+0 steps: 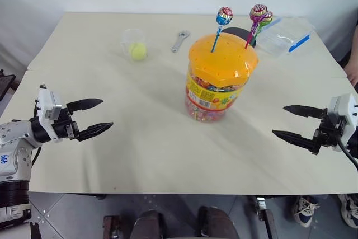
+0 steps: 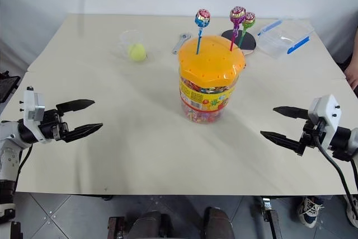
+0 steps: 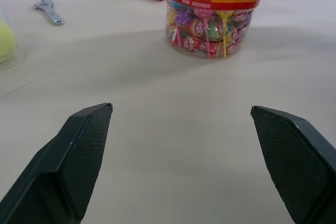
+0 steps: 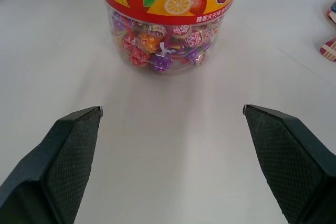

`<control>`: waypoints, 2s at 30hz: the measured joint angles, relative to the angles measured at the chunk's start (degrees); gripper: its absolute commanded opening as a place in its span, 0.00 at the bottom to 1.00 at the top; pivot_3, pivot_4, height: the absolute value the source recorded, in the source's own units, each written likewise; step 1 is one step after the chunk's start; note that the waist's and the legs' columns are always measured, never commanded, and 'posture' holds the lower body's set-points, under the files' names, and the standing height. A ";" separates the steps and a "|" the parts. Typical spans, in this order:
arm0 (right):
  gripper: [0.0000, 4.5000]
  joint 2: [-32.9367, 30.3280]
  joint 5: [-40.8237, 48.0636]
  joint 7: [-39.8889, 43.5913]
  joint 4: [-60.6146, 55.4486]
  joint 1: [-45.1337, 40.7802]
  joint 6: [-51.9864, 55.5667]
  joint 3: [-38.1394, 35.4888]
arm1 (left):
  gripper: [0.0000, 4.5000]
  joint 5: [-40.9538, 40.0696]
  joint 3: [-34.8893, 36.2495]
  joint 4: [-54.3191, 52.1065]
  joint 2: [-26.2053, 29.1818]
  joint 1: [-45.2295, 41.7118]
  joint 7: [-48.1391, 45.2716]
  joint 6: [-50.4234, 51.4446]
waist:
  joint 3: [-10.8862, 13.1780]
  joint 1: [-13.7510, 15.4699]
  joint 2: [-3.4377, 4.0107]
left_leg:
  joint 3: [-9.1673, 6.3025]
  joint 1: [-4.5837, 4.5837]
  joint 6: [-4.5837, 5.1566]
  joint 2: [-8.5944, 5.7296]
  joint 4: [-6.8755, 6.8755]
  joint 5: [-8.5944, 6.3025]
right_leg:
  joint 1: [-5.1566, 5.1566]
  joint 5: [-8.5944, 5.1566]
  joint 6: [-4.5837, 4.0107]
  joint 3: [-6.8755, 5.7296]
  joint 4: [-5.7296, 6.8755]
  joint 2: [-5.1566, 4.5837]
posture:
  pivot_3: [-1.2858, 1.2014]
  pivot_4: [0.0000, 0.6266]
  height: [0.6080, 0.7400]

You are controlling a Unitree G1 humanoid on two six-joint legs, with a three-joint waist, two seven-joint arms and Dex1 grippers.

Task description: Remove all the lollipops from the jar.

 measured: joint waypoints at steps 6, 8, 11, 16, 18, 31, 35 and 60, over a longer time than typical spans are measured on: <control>1.00 0.00 0.01 0.00 0.07 -1.07 -0.14 0.00 | 1.00 -0.26 0.00 0.12 0.37 -2.18 1.98 2.02 | 0.00 0.05 0.00 | -0.01 0.00 0.00 -0.01 0.02 0.00 | 0.00 0.00 0.00 0.00 0.04 -0.01 | 0.52 0.24 1.00; 1.00 0.00 0.09 0.05 0.07 -1.07 -0.04 0.00 | 1.00 -0.24 0.00 -0.01 0.83 -2.31 3.68 3.15 | 0.00 -0.06 0.00 | -0.01 0.00 0.00 -0.01 0.02 0.00 | -0.02 0.00 0.00 0.00 0.06 0.00 | 0.52 0.24 1.00; 1.00 0.00 0.79 0.17 -0.02 -1.24 0.32 -0.01 | 1.00 -0.26 -0.09 -1.13 0.87 -2.44 4.51 3.73 | 0.00 -0.07 0.00 | -0.01 0.00 0.00 -0.01 0.03 0.00 | -0.02 0.00 0.00 0.00 0.08 -0.01 | 0.52 0.24 1.00; 1.00 -0.07 3.79 0.32 -2.27 -1.62 2.29 -1.41 | 1.00 -1.54 -1.91 -4.12 1.72 -7.13 3.22 8.20 | 0.00 0.40 0.00 | -0.02 -0.02 0.00 -0.01 0.13 0.00 | -0.01 0.00 0.00 0.01 0.13 0.00 | 0.52 0.24 1.00; 1.00 -0.37 5.12 0.14 -2.98 -2.01 3.60 -2.38 | 1.00 -1.27 -4.15 -4.60 1.21 -11.83 4.14 8.91 | 0.01 0.96 -0.01 | -0.03 -0.05 0.00 -0.02 0.24 0.00 | -0.01 0.00 0.00 0.01 0.16 0.00 | 0.52 0.24 1.00; 1.00 0.30 14.49 -6.71 -12.54 -5.58 10.53 -5.79 | 1.00 0.79 -16.10 8.59 -17.79 -42.12 0.22 1.40 | 0.03 1.38 -0.06 | -0.12 -0.31 0.11 -0.02 0.74 -0.06 | -0.02 0.00 0.00 -0.10 0.28 0.04 | 0.52 0.24 1.00; 1.00 0.67 17.11 -9.34 -15.27 -5.47 11.79 -7.60 | 1.00 3.44 -18.92 18.49 -23.84 -49.58 -1.96 -1.71 | 0.05 1.49 -0.09 | -0.12 -0.36 0.16 -0.02 0.79 -0.09 | -0.02 0.00 0.00 -0.13 0.27 0.03 | 0.52 0.24 1.00; 1.00 3.88 21.09 -17.54 -22.21 1.75 10.20 -16.50 | 0.01 14.49 -19.07 49.27 -34.49 -66.14 -5.34 -14.94 | 0.09 1.46 -0.16 | -0.13 -0.42 0.22 -0.04 0.80 -0.12 | -0.07 0.01 0.02 -0.14 0.25 0.02 | 0.52 0.24 1.00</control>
